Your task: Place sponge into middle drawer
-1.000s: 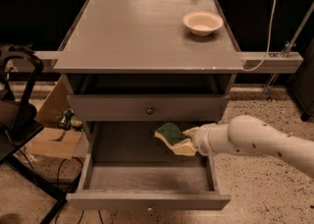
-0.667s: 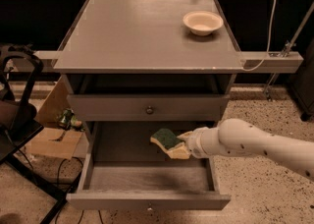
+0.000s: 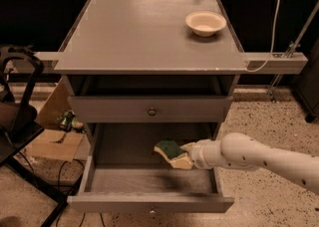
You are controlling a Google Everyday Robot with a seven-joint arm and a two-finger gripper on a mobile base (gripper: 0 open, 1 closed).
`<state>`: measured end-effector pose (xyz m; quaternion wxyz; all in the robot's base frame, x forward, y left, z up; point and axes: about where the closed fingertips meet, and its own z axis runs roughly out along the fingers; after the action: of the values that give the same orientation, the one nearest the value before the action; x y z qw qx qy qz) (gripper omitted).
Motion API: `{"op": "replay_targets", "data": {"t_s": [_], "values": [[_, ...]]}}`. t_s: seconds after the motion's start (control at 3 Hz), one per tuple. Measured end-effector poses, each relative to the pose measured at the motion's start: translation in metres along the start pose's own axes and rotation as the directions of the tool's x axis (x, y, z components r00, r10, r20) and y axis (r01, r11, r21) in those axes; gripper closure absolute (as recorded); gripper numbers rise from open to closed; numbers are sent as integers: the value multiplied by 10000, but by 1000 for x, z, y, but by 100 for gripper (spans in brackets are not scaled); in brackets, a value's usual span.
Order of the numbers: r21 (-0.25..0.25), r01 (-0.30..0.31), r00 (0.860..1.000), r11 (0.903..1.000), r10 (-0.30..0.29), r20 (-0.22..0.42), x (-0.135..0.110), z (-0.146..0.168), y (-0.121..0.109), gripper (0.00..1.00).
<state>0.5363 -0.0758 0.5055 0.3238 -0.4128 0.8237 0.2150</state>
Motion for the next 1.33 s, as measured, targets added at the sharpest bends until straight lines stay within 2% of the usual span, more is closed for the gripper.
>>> {"op": "replay_targets", "data": {"t_s": [0.33, 0.67, 1.33], "values": [[-32, -545, 9982, 9985, 545, 259, 23, 12, -7, 100], [-76, -636, 9976, 9979, 637, 272, 28, 15, -6, 85], [-77, -635, 9976, 9980, 637, 272, 28, 15, -6, 38]]}}
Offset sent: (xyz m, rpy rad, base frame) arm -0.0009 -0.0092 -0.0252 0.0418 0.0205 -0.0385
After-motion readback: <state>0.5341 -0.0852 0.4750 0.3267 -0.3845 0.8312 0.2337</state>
